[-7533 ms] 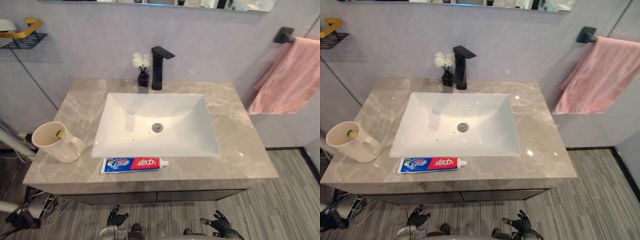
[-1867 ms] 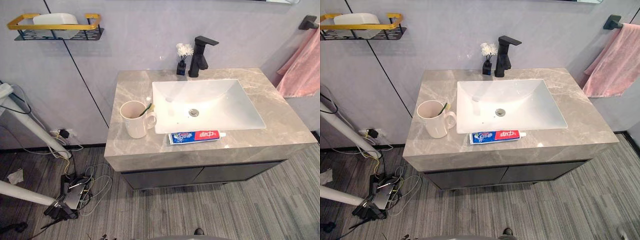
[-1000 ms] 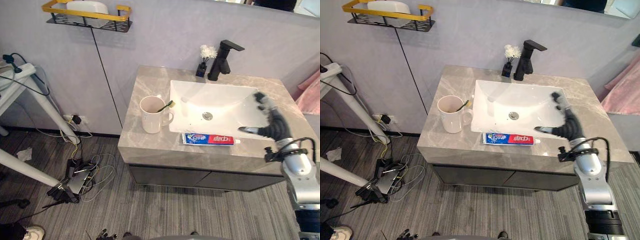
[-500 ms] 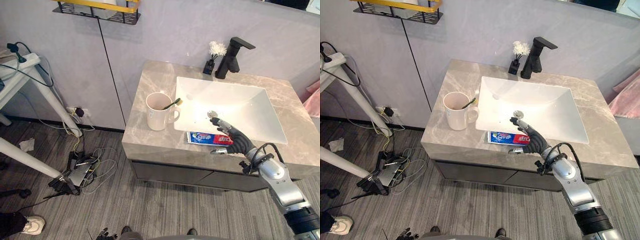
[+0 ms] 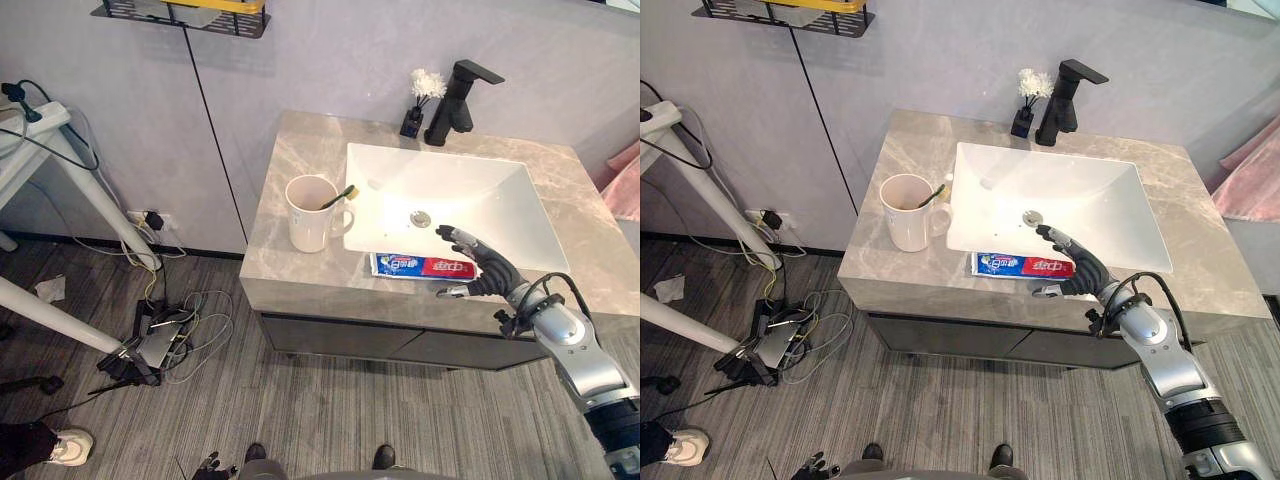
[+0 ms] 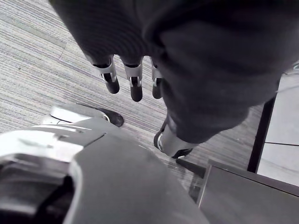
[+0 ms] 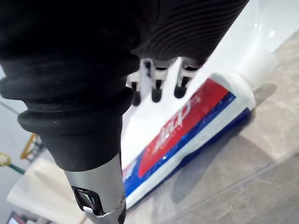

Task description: Organize washtable

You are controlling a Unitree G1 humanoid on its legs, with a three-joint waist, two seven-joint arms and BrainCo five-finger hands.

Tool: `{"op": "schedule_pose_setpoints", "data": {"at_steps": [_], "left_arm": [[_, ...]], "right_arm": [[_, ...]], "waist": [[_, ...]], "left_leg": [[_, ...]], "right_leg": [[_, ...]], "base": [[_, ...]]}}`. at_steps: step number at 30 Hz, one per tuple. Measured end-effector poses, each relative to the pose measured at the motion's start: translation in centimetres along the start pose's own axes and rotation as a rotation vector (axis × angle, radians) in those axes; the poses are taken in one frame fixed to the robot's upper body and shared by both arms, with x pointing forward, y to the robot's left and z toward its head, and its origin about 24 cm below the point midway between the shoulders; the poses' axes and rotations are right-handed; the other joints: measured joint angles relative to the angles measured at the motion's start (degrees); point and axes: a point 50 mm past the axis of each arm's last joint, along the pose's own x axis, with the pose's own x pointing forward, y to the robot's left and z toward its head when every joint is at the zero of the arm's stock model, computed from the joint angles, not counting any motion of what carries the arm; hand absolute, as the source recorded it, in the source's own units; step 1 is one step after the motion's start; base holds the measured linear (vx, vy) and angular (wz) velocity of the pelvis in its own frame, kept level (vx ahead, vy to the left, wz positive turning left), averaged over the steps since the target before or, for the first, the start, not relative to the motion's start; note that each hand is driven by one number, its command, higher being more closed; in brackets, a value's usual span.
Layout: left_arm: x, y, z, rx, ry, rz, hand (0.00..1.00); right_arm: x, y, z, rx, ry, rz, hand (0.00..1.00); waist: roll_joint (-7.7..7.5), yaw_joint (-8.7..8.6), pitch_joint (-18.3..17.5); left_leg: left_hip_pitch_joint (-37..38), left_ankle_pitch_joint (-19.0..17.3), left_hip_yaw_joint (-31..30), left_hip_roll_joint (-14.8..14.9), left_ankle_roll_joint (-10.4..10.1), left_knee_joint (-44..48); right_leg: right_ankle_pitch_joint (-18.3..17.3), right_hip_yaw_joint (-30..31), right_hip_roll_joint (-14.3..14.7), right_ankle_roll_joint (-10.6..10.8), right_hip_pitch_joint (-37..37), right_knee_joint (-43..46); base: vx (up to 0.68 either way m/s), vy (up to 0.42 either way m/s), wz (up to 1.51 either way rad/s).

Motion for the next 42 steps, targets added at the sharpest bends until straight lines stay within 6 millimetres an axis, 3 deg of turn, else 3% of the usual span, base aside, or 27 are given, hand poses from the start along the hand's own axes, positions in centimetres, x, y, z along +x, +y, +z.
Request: {"op": "schedule_pose_setpoints", "data": {"at_steps": [17, 25, 42], "left_arm": [[-0.1, 0.1, -0.2, 0.0, 0.008, 0.002, 0.0], [-0.1, 0.0, -0.3, 0.001, 0.01, 0.0, 0.0], [-0.1, -0.2, -0.4, 0.006, 0.013, -0.007, 0.0]], "right_arm": [[0.5, -1.1, 0.2, -0.1, 0.012, -0.027, 0.0], [-0.2, -2.6, -1.3, -0.112, 0.087, -0.093, 0.0], [-0.4, -2.6, -2.2, -0.128, 0.13, -0.088, 0.0]], "waist": [[0.12, -0.11, 0.02], [0.41, -0.11, 0.09], [1.04, -0.02, 0.49]], "left_leg": [[-0.02, 0.02, 0.91, -0.12, 0.0, -0.31], [-0.02, 0.02, 1.48, -0.13, 0.0, -0.28], [-0.58, 0.03, 1.76, -0.27, 0.03, -0.27]], "right_leg": [[0.96, 0.87, 0.05, 0.07, -0.37, -1.16], [1.35, 1.3, 0.03, -0.22, -0.79, -1.16], [1.78, 1.69, 0.01, -0.46, -1.81, -1.15]], "base": [[0.0, 0.001, -0.02], [0.0, 0.002, -0.03], [0.0, 0.002, -0.02]]}}
